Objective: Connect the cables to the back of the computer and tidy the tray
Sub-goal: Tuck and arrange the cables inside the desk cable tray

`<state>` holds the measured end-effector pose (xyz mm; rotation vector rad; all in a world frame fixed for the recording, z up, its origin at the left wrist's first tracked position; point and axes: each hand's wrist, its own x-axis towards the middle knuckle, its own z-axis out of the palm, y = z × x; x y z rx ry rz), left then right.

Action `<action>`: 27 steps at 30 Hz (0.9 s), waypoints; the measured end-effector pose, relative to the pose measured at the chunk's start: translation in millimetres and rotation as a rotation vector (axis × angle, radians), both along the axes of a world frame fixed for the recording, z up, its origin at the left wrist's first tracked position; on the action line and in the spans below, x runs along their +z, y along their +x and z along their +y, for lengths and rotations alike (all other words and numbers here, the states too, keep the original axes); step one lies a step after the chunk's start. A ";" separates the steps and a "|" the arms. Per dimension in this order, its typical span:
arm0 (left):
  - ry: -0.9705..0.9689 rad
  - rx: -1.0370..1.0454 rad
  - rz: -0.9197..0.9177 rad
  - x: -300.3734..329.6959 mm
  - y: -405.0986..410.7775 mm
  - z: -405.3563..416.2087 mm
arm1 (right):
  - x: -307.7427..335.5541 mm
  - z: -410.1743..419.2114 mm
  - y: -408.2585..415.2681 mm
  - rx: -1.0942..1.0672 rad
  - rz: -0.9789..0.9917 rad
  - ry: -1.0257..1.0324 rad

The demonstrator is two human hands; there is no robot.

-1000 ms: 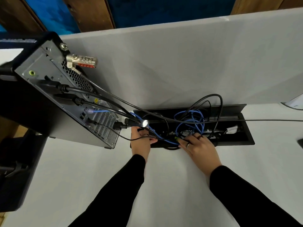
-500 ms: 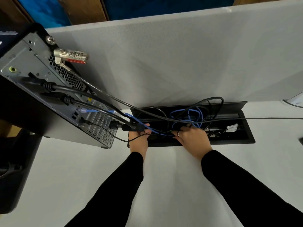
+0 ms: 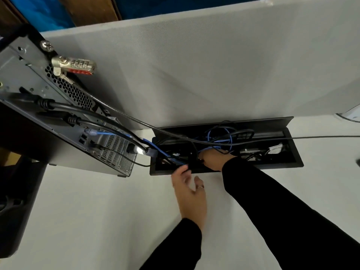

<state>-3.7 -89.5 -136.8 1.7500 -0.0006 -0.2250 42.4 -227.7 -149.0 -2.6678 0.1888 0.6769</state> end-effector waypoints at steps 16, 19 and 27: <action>1.155 -0.687 -0.819 -26.9 65.6 19.2 | 43.0 6.8 -67.5 -0.048 -0.295 0.175; 1.183 -0.669 -0.745 -22.6 69.3 11.8 | 57.6 -0.7 -95.1 -0.136 -0.773 0.012; 1.238 -0.722 -0.597 -15.9 68.9 4.3 | 32.8 -32.0 -84.2 -0.340 -0.729 -0.173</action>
